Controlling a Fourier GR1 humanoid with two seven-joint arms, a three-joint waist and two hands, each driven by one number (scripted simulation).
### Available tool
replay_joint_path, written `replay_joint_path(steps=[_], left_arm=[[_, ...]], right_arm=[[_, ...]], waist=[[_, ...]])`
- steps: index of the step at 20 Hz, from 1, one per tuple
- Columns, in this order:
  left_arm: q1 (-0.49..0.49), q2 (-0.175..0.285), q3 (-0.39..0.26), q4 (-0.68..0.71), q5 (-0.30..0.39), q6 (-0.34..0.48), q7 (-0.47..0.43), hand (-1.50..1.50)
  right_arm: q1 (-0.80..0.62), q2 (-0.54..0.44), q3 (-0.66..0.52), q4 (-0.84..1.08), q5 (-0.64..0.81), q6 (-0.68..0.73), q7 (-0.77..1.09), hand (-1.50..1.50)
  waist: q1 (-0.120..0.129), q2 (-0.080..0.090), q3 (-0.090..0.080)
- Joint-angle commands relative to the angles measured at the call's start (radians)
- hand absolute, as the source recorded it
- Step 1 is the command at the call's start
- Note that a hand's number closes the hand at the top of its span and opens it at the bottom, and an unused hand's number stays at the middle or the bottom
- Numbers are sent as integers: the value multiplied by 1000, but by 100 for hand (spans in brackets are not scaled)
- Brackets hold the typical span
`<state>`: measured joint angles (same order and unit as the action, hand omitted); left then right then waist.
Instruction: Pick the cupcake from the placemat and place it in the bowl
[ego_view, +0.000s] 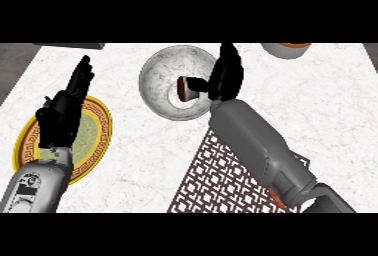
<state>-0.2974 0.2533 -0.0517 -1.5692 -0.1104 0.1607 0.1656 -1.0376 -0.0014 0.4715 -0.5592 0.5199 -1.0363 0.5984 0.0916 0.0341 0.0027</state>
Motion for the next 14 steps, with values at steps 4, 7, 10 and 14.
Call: replay_joint_path(steps=[4,7,10,14], left_arm=[[58,-14,-6,-12,-12,4,-23,0],[62,-11,4,-60,-21,17,24,0],[64,20,60,-29,-4,1,0,0],[115,33,78,-49,9,-26,-8,0]], right_arm=[[39,1,-68,-34,-176,-101,-217,-150],[89,1,-103,-128,-270,-31,-310,-150],[233,1,-106,-234,-319,-29,-429,-150],[334,-6,-106,-445,-326,54,-453,-150]], waist=[[-17,-12,-1],[-49,-24,-1],[-73,-29,-2],[-92,-36,-2]])
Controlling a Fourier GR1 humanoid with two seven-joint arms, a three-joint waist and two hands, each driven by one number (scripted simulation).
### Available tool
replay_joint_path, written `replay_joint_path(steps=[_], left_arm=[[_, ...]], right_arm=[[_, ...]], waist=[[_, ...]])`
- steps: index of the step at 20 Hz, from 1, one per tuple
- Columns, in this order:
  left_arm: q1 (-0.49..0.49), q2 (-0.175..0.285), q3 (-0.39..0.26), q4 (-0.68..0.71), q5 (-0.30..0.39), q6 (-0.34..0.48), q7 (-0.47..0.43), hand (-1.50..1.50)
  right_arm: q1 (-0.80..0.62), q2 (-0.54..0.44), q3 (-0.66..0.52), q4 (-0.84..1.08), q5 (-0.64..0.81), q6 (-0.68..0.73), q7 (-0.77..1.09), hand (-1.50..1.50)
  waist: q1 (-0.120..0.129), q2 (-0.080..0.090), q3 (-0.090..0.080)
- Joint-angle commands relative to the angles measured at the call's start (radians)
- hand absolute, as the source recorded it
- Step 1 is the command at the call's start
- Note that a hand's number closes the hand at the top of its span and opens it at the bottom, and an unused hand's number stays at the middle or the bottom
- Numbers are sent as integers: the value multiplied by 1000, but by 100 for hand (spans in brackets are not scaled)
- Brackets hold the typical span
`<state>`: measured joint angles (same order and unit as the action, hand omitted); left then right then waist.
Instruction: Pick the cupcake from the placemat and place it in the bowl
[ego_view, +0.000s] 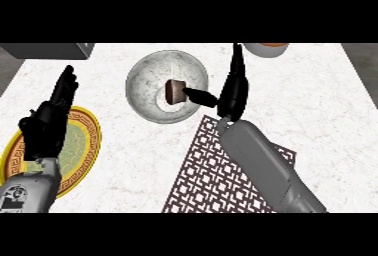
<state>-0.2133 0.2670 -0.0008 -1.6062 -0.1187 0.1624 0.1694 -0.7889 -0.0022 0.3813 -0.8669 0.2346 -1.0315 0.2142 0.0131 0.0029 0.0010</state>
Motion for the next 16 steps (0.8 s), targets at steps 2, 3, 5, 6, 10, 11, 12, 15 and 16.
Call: replay_joint_path(steps=[2,3,5,6,10,11,12,15,16], left_arm=[[28,-37,-34,-70,-42,31,52,0],[-17,-22,-14,-62,-38,28,91,0],[1,-12,8,-34,-25,-1,35,0],[2,-2,41,2,5,-21,16,0],[16,1,45,-29,-1,-41,21,0],[-4,18,87,13,24,-55,-9,0],[-16,4,61,-44,0,-52,69,0],[23,-48,2,-90,-72,-14,78,0],[-62,-65,19,56,-83,14,23,0]], right_arm=[[200,-12,8,-223,-64,71,-151,-150],[264,-15,41,-279,-75,107,-154,-150],[336,-27,97,-377,3,83,-87,-150],[343,-64,52,-395,-49,152,-129,-150],[492,-29,151,-518,41,113,-121,-150],[526,-48,167,-544,59,124,-111,-150],[515,-34,150,-562,92,128,-89,-150],[583,-17,148,-602,107,140,-122,-150],[630,-46,149,-610,60,164,-177,-150]], waist=[[-15,-5,0],[-22,-6,0],[-22,-7,-1],[-19,-5,-1],[-17,-5,-1],[-18,-5,-1],[-16,-5,-1],[-15,-4,-1],[-20,-3,-1]])
